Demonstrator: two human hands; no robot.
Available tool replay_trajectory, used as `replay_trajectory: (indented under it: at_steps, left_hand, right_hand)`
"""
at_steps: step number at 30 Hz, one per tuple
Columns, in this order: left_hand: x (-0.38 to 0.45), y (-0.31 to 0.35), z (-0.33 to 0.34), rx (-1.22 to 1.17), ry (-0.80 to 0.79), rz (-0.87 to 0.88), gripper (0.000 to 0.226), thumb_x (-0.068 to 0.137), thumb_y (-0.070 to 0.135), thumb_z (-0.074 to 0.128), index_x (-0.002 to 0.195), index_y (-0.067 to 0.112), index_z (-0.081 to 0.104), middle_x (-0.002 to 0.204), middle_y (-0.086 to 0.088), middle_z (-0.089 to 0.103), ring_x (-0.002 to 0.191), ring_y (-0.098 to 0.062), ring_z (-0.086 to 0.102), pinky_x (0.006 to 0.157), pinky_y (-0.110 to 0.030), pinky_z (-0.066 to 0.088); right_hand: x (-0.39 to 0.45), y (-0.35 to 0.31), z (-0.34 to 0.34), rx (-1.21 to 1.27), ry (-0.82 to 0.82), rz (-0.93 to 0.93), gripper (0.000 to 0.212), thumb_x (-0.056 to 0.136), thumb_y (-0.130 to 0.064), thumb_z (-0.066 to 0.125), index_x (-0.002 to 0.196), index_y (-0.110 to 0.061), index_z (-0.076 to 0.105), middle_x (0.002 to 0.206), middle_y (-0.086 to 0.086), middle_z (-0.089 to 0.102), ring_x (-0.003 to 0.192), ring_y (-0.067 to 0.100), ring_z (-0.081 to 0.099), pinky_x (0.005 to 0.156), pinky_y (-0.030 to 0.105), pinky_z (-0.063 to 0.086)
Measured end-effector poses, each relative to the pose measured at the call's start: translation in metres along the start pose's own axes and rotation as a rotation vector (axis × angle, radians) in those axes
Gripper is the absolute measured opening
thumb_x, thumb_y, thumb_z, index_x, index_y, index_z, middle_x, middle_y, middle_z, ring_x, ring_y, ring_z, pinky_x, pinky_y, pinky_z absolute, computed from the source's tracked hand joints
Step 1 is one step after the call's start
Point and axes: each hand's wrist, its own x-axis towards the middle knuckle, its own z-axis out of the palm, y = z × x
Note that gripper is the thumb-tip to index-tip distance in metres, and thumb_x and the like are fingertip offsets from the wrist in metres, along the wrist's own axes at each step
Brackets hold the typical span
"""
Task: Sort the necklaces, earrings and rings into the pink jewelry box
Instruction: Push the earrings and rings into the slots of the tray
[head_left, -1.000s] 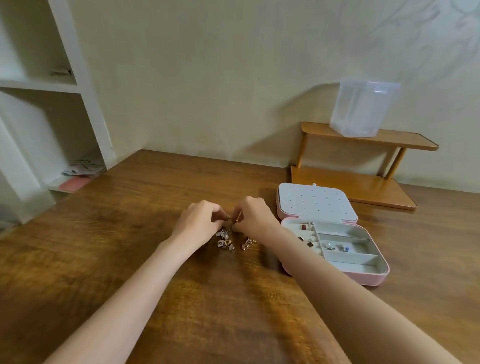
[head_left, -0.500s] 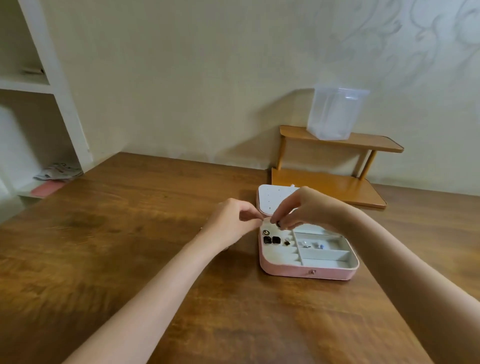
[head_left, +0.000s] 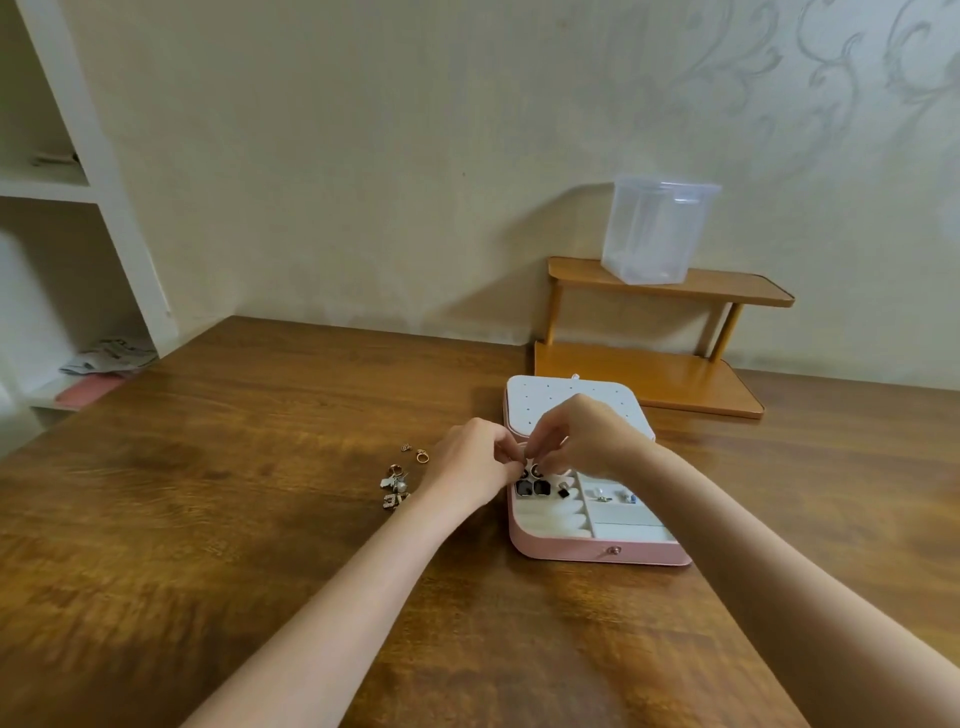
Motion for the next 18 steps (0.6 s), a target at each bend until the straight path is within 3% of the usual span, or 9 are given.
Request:
replay_trajectory:
  at_steps: [7, 13, 18]
  left_hand:
    - [0.0014, 0.0008, 0.0004, 0.003, -0.002, -0.010, 0.010, 0.086, 0.020, 0.064, 0.095, 0.020, 0.069, 0.087, 0.008, 0.056, 0.085, -0.010, 0.052, 0.075, -0.026, 0.047]
    - [0.0019, 0.0012, 0.0003, -0.003, -0.005, -0.014, 0.011, 0.086, 0.022, 0.064, 0.096, 0.021, 0.069, 0.089, 0.009, 0.057, 0.085, -0.010, 0.052, 0.072, -0.023, 0.044]
    - [0.0012, 0.0011, 0.0027, 0.012, 0.014, -0.025, 0.011, 0.085, 0.025, 0.066, 0.095, 0.022, 0.066, 0.090, 0.007, 0.061, 0.080, -0.008, 0.053, 0.063, -0.020, 0.045]
  right_hand:
    - [-0.0038, -0.0007, 0.0052, -0.112, 0.081, -0.063, 0.015, 0.079, 0.000, 0.067, 0.092, -0.005, 0.073, 0.096, 0.008, 0.070, 0.077, 0.013, 0.060, 0.059, 0.007, 0.041]
    - [-0.0026, 0.0017, -0.0005, -0.119, 0.115, -0.041, 0.013, 0.080, -0.006, 0.066, 0.091, -0.005, 0.074, 0.090, 0.011, 0.071, 0.066, 0.013, 0.058, 0.063, 0.016, 0.047]
    - [-0.0053, 0.0002, 0.0046, -0.132, 0.060, -0.042, 0.014, 0.079, -0.011, 0.070, 0.092, -0.006, 0.074, 0.090, 0.009, 0.071, 0.069, 0.012, 0.057, 0.060, 0.013, 0.044]
